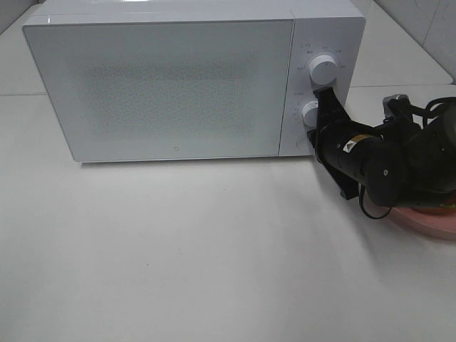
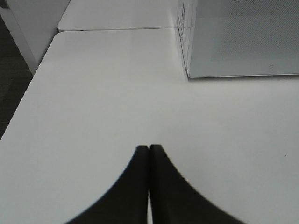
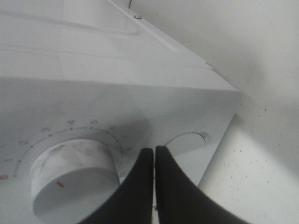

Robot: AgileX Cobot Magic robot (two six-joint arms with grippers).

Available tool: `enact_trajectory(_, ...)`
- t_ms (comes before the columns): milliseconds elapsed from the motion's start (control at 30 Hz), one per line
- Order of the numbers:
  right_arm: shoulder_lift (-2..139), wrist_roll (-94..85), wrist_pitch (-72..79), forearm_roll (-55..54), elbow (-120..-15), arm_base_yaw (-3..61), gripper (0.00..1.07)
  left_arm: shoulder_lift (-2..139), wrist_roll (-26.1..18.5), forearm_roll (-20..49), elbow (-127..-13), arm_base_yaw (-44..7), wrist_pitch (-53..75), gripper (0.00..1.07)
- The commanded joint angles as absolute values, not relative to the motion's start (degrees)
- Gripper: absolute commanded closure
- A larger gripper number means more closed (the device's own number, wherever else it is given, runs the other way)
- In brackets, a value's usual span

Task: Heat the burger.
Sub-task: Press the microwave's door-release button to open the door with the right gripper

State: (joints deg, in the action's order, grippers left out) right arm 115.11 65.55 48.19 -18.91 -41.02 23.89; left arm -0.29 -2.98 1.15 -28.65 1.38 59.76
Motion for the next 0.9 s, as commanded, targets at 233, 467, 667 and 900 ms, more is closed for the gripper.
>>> enact_trajectory(233, 118.4, 67.4, 50.9, -17.5, -43.5, 23.9, 1.07, -1.4, -2.7, 1.3, -28.4, 1.6, 59.2, 1.07)
enact_trajectory(467, 118.5, 66.6, 51.1, -17.6, -45.8, 23.9, 1.07, -1.4, -2.7, 1.3, -28.4, 1.6, 59.2, 1.07)
enact_trajectory(667, 119.6, 66.6, 52.3, -17.6, -46.8, 23.9, 1.07, -1.4, -2.7, 1.3, -28.4, 1.6, 59.2, 1.07)
enact_trajectory(900, 119.6, 66.6, 57.0, -17.9, -48.0, 23.9, 1.07, -1.4, -2.7, 1.3, -28.4, 1.6, 59.2, 1.07)
